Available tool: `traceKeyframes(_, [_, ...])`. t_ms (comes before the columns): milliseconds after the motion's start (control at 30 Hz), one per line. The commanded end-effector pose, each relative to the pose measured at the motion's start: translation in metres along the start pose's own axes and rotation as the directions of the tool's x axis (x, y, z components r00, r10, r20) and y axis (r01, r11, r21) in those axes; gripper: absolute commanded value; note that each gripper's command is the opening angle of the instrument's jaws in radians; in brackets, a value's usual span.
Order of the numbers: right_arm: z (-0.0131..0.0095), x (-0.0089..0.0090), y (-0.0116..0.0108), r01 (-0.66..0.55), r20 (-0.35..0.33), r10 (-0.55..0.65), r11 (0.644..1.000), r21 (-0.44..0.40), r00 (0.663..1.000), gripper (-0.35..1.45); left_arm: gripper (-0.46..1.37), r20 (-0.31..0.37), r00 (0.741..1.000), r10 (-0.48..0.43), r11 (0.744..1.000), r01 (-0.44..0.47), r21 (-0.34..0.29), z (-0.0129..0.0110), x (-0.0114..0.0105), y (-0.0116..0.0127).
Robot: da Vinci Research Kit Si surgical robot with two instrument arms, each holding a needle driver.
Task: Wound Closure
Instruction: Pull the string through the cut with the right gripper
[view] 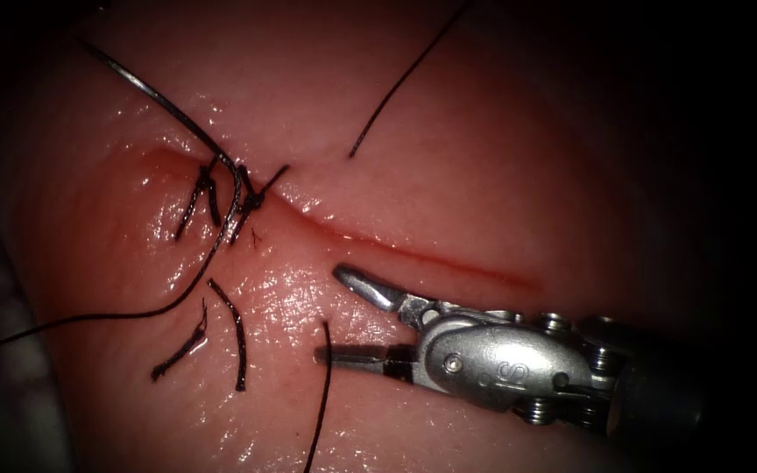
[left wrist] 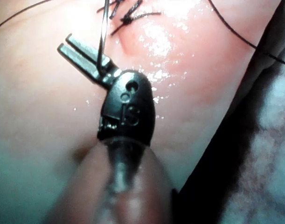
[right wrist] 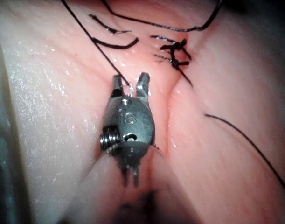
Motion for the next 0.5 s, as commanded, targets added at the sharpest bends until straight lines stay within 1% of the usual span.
traceKeyframes(33, [-0.0002, 0.0001, -0.0001, 0.001, -0.005, -0.001, 1.000, -0.005, 1.000, -0.35, -0.35, 0.000, 1.000, 0.000, 1.000, 0.000, 0.000, 0.0000, 0.0000, 0.0000])
traceKeyframes(300, [-0.0003, 0.0011, -0.0012, 0.011, -0.016, -0.010, 0.998, 0.066, 1.000, -0.35, -0.35, 0.000, 1.000, 0.000, 1.000, 0.000, 0.000, 0.0000, 0.0000, 0.0000])
traceKeyframes(467, [-0.0006, 0.0022, -0.0027, 0.022, -0.024, -0.020, 0.995, 0.102, 1.000, -0.35, -0.35, 0.000, 1.000, 0.000, 1.000, 0.000, 0.000, 0.0000, 0.0000, 0.0000])
traceKeyframes(500, [-0.0007, 0.0027, -0.0032, 0.026, -0.031, -0.022, 0.993, 0.116, 0.999, -0.35, -0.35, 0.000, 1.000, 0.000, 1.000, 0.000, -0.001, 0.0000, 0.0000, 0.0000])
